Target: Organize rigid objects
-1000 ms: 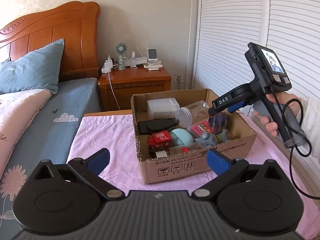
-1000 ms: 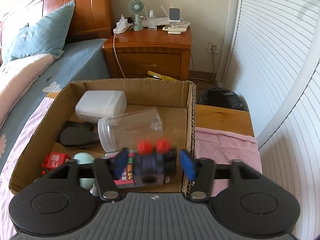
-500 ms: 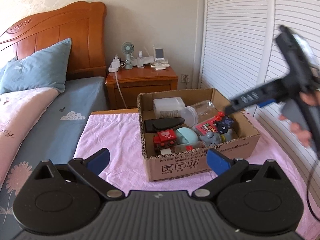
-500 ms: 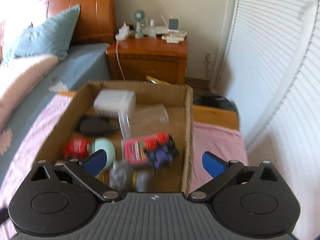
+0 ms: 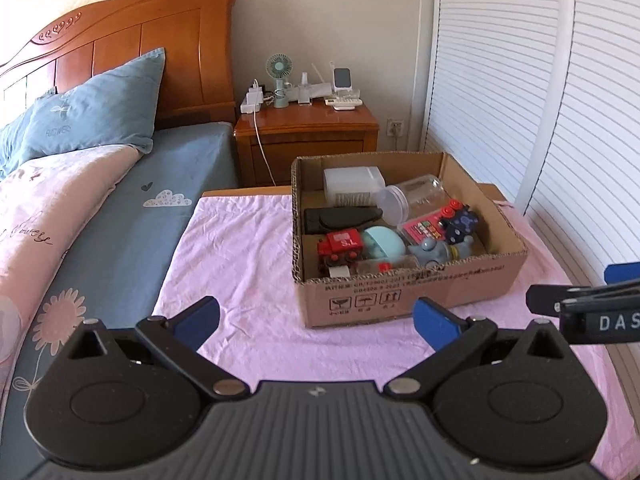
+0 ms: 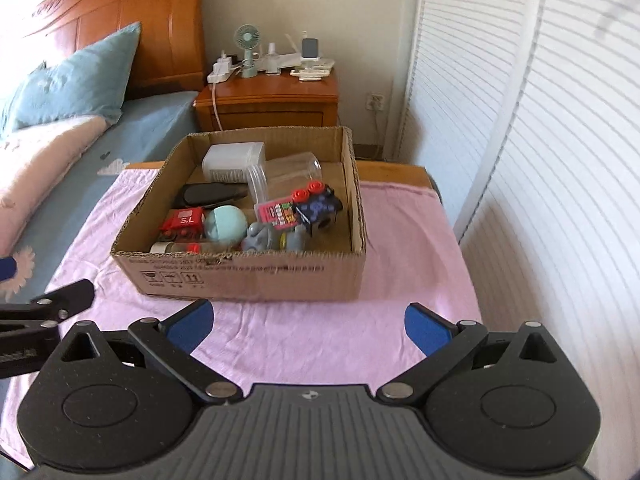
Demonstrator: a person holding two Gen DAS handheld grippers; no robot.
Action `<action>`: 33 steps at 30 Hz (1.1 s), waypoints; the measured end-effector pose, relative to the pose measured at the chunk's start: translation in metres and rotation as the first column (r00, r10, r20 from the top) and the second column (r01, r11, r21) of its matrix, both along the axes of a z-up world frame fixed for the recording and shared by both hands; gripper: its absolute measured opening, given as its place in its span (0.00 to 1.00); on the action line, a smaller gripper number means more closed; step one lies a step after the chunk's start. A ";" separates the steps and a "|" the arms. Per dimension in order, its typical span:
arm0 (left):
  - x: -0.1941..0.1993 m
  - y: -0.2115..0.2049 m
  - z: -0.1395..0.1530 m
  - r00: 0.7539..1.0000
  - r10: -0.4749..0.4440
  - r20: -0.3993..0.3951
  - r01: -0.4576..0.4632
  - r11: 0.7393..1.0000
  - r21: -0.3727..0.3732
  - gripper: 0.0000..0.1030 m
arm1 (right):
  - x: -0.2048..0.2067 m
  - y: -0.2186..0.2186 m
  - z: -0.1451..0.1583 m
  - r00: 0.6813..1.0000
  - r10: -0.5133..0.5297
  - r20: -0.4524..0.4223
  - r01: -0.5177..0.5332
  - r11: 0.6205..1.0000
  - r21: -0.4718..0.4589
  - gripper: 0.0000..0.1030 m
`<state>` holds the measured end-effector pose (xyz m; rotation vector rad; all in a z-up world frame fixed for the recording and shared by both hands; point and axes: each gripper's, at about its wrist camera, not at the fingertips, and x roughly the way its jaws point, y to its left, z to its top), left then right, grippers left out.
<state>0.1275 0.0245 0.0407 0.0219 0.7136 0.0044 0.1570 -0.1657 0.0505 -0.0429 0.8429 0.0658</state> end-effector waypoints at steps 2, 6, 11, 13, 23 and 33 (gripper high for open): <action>0.000 -0.003 -0.001 1.000 0.001 -0.008 -0.001 1.000 0.013 0.99 | -0.005 0.000 0.000 1.000 -0.012 0.002 0.012 1.000 0.011 1.00; -0.001 -0.005 -0.002 1.000 -0.004 -0.017 0.004 1.000 0.011 0.99 | -0.012 0.000 -0.002 0.999 -0.031 0.007 0.031 0.999 0.011 1.00; -0.001 -0.007 -0.002 1.000 -0.003 -0.020 0.004 1.000 0.020 0.99 | -0.015 -0.001 -0.005 0.999 -0.036 0.001 0.035 0.999 0.022 1.00; -0.001 -0.008 -0.001 1.000 -0.006 -0.022 0.007 1.000 0.016 0.99 | -0.015 -0.001 -0.005 0.999 -0.035 0.001 0.035 0.999 0.022 1.00; -0.002 -0.011 -0.001 1.000 -0.009 -0.021 0.009 1.000 0.022 0.99 | -0.016 -0.003 -0.004 0.999 -0.034 0.011 0.034 0.999 0.021 1.00; -0.004 -0.013 0.001 1.000 -0.013 -0.016 0.014 1.000 0.023 0.99 | -0.019 -0.005 0.000 0.999 -0.042 0.025 0.042 0.999 0.024 1.00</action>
